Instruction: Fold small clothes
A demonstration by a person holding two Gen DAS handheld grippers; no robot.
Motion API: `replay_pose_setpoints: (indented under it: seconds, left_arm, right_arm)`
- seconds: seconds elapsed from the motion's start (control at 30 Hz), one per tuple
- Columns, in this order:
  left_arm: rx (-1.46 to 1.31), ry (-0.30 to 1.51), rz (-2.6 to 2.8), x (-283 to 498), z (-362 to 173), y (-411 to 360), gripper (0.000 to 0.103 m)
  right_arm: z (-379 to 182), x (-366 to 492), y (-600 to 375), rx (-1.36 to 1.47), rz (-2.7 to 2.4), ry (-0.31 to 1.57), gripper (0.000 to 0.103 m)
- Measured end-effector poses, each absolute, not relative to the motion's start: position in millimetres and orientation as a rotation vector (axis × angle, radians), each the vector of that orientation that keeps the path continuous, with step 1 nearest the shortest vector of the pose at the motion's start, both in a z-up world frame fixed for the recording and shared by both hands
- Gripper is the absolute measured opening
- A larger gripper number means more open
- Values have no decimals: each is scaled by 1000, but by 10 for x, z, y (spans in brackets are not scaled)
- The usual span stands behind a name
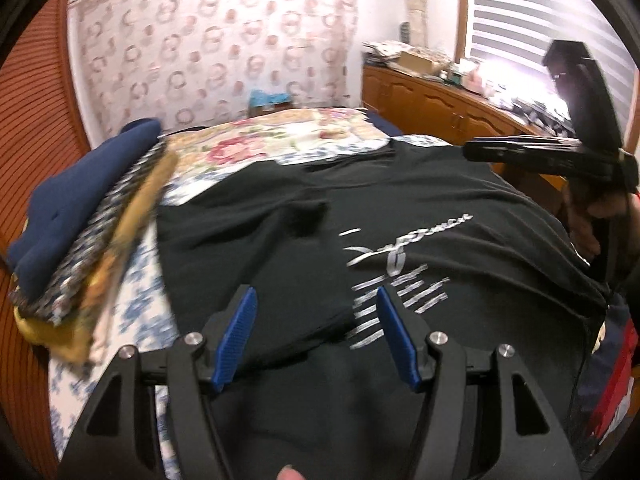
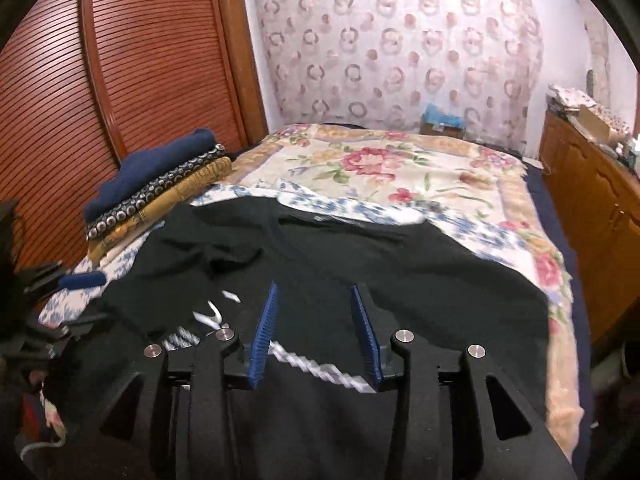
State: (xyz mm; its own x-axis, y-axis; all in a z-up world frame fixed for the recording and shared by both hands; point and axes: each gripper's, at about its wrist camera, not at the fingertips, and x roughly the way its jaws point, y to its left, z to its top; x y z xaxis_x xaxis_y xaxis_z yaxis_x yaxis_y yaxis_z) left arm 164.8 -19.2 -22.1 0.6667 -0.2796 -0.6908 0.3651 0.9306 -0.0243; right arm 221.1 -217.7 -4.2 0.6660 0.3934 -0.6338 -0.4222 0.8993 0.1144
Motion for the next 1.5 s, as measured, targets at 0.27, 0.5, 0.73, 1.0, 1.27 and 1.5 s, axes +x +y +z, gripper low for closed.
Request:
replay_pose_setpoints:
  seconds: [0.27, 0.5, 0.73, 1.0, 1.27, 1.5]
  left_arm:
    - [179, 780, -431, 1787, -244, -813, 62]
    - [209, 821, -480, 1849, -355, -1136, 62]
    - [226, 871, -483, 1927, -531, -1254, 62]
    - [208, 895, -484, 2006, -639, -1244, 62]
    - [205, 892, -499, 2019, -658, -1234, 67]
    - [213, 894, -512, 2015, -662, -1256, 73]
  right_arm:
    - [-103, 1813, -2897, -29, 379, 708, 42]
    - [-306, 1595, -3559, 12, 281, 742, 42]
    - [-513, 1474, -4087, 78, 204, 779, 42]
    - [-736, 1571, -4204, 161, 223, 846, 42]
    - [-773, 1904, -4223, 251, 244, 875, 42]
    - [-868, 2147, -4252, 326, 267, 932, 25]
